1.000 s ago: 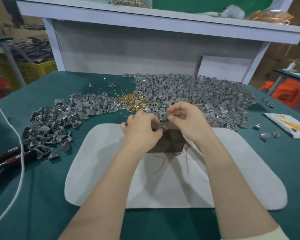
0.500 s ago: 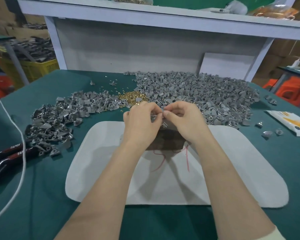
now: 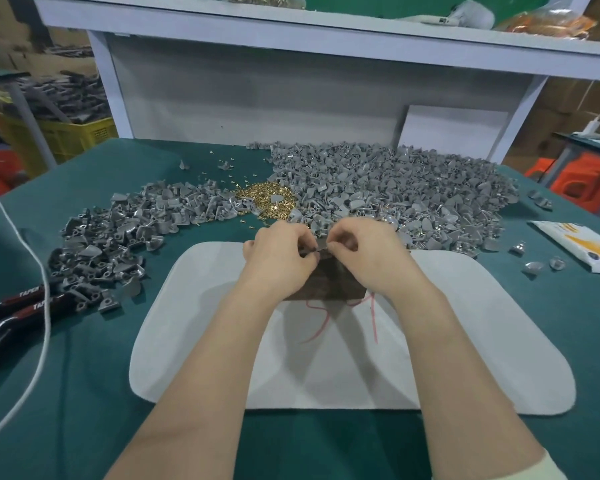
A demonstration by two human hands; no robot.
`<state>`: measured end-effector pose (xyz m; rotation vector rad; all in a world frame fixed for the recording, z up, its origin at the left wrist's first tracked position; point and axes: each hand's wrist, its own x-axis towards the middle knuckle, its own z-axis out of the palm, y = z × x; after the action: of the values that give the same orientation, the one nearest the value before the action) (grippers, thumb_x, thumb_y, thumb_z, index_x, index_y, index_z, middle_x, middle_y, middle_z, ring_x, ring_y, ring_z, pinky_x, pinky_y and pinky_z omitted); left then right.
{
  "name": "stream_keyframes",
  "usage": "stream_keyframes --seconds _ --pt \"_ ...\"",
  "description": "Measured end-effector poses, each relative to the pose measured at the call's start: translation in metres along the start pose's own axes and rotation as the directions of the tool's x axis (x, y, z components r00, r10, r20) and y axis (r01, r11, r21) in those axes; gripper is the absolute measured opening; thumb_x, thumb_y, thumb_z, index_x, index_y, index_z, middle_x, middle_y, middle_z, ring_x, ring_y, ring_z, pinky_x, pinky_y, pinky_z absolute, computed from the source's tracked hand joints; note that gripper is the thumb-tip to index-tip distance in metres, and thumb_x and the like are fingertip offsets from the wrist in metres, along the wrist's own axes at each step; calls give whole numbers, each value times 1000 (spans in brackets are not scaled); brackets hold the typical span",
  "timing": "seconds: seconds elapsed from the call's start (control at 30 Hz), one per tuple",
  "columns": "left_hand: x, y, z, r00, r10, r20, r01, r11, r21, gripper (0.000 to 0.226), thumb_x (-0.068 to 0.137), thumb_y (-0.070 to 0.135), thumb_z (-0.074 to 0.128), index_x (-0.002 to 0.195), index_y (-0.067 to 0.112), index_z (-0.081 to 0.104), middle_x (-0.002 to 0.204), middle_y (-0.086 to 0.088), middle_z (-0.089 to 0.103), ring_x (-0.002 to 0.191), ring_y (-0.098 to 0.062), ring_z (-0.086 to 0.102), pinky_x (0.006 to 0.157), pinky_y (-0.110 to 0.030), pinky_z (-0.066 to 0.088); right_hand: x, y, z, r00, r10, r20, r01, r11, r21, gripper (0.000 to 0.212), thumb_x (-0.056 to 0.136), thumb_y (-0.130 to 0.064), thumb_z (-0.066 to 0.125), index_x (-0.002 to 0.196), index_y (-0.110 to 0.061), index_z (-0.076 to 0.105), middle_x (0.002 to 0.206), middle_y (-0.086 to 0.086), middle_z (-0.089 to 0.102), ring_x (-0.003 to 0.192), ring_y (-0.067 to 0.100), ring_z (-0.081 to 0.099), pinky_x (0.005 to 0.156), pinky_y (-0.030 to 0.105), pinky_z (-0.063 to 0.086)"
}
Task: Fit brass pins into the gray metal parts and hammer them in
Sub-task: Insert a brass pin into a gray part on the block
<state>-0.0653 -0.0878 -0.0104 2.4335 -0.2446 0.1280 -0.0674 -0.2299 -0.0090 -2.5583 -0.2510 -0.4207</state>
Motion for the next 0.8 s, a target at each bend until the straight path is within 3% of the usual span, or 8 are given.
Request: stream_keyframes --seconds 0.2,0.37,0.8 --pt "1 1 2 1000 13 6 -13 1000 4 12 87 22 62 82 31 56 107 3 65 112 -25 55 98 -43 42 1 -3 2 1000 -13 4 13 998 -66 10 85 -13 58 89 -18 66 75 -6 53 76 15 50 69 28 42" --pt "1 0 2 1000 17 5 -17 1000 2 10 86 22 61 83 31 58 104 3 66 111 -25 56 97 -42 42 3 -6 5 999 -38 4 38 996 -78 10 85 -13 58 91 -14 66 81 -4 47 80 14 43 74 30 38" --pt "2 0 4 999 36 -20 -35 999 20 4 88 22 61 88 25 65 105 -2 66 109 -28 56 94 -43 44 1 -14 1 996 -49 70 62 979 -195 9 90 -12 51 94 -12 59 90 0 43 95 26 50 78 33 37"
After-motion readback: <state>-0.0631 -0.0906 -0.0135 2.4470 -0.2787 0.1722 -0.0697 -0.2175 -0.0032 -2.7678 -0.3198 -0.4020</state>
